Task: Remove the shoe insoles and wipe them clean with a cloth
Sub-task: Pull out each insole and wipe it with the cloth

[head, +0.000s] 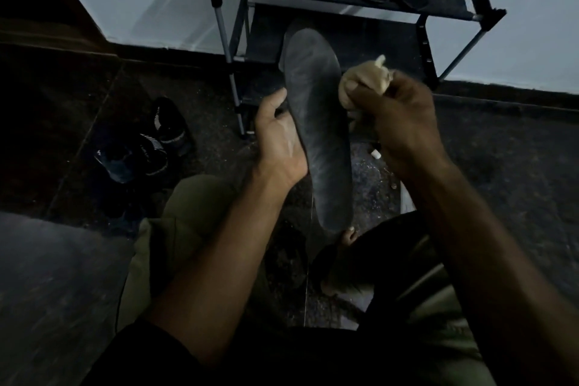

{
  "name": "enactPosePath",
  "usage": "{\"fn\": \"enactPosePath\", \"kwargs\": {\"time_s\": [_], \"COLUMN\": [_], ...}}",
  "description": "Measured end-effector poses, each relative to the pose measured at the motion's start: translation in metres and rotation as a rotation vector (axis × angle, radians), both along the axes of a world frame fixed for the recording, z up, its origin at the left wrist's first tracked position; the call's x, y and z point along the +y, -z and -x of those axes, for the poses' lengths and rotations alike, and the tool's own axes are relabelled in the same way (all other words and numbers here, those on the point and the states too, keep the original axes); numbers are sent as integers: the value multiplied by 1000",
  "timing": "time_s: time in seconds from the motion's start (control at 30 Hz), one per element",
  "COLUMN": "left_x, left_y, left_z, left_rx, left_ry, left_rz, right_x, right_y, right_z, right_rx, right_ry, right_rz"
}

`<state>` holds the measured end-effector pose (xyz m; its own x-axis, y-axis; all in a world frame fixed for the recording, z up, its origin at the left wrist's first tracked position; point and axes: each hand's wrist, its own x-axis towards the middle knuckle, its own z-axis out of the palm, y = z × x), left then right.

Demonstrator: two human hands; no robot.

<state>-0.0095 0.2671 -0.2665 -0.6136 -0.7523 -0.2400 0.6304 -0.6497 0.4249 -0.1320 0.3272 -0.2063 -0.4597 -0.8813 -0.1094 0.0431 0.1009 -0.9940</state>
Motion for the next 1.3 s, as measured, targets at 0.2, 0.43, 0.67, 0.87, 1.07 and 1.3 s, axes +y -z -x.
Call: {"fn": "enactPosePath", "kwargs": {"time_s": [0.2, 0.43, 0.67, 0.87, 1.07, 1.3], "left_x": [4, -7, -10, -14, -13, -15], "left_y": [12, 17, 19, 17, 16, 20], "left_z": [2, 2, 4, 4, 6, 7], "left_rx": [58, -62, -40, -114, -78, 99], "left_ry": [39, 46, 66, 74, 91, 153], "left_rz": [0, -29, -97, -62, -54, 9], "right_x": [-13, -17, -30, -28, -31, -34], "right_y": [12, 28, 41, 60, 60, 58], "right_z": [-2, -8, -17, -20, -16, -18], "right_rx": [-49, 105, 458, 1084, 1092, 1138], "right_ry": [40, 27, 73, -57, -132, -149], "right_rz": [31, 21, 88, 133, 115, 127]}}
